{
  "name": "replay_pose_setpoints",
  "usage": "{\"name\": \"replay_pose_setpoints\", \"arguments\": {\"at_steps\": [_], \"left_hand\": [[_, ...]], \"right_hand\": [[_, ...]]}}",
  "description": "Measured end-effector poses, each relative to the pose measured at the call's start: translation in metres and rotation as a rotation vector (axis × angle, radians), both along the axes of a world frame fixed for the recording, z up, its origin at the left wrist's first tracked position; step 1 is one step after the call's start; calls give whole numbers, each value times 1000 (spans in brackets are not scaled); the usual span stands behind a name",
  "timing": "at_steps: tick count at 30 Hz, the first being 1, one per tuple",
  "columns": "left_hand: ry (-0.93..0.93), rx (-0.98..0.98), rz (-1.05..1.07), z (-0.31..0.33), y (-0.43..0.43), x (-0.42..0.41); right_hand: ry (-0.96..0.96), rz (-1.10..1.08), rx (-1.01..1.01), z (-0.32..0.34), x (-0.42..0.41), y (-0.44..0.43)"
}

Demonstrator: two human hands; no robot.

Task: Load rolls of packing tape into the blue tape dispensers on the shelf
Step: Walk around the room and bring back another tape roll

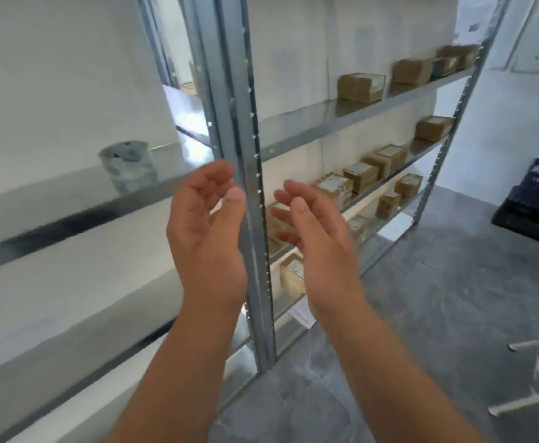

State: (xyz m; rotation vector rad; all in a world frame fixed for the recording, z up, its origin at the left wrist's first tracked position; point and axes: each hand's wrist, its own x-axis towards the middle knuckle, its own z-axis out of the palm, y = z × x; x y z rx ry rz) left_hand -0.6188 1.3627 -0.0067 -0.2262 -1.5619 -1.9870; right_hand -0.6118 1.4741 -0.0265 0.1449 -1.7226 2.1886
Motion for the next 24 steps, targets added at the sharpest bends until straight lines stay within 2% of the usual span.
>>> {"name": "replay_pose_setpoints", "arguments": {"at_steps": [8, 24], "left_hand": [[0, 84, 330, 2, -72, -33], [-162, 159, 457, 1, -100, -100]], "right_hand": [[18, 297, 7, 15, -66, -79], [-29, 485, -45, 19, -150, -106]]}}
